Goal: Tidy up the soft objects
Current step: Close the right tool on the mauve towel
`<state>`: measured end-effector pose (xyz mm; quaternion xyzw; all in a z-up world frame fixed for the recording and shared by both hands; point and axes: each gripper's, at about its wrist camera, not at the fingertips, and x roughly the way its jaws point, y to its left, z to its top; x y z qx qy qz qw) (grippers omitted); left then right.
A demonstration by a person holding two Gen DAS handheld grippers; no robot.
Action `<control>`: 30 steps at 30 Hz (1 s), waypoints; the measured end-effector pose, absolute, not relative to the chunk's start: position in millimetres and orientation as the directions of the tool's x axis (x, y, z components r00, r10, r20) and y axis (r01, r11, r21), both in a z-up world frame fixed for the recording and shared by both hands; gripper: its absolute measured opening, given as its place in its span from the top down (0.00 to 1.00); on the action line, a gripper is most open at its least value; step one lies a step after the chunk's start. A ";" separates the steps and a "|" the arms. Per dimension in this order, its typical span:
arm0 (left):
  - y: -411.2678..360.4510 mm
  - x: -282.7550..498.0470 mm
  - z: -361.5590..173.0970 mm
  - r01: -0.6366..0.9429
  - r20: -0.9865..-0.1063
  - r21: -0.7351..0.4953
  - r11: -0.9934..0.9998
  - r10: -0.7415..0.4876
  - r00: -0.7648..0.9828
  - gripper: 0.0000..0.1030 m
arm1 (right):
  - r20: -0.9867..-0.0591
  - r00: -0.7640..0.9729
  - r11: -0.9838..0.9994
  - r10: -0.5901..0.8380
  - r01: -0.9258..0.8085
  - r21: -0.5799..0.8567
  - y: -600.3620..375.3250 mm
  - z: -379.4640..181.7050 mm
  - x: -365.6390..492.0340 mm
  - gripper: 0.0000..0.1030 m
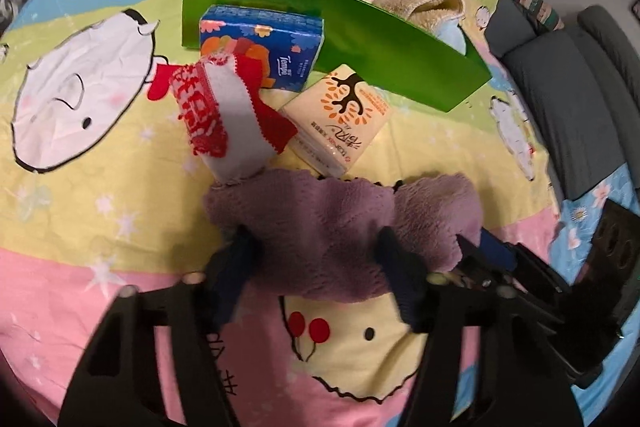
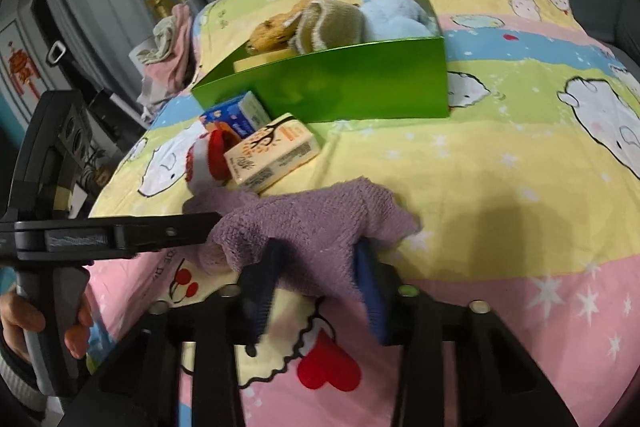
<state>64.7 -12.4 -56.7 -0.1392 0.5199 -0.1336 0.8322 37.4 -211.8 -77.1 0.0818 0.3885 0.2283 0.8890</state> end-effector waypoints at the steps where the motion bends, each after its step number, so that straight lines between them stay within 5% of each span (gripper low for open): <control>1: -14.0 64.3 -56.7 0.080 -0.832 -0.355 0.932 -0.353 0.427 0.55 | -0.654 0.594 0.882 0.469 -0.347 0.318 -209.1 -76.7 37.3 0.74; 7: -1.3 56.3 -54.0 0.056 -0.797 -0.424 0.904 -0.402 0.451 0.80 | -0.625 0.594 0.861 0.507 -0.377 0.341 -203.2 -69.4 28.5 0.84; 14: 9.8 36.6 -36.7 0.089 -0.746 -0.484 0.871 -0.463 0.479 0.92 | -0.591 0.582 0.828 0.558 -0.440 0.348 -192.3 -52.1 9.1 0.86; 30: 9.1 8.9 1.3 0.167 -0.671 -0.525 0.835 -0.527 0.522 0.93 | -0.534 0.614 0.811 0.581 -0.488 0.322 -185.6 -11.8 -16.5 0.87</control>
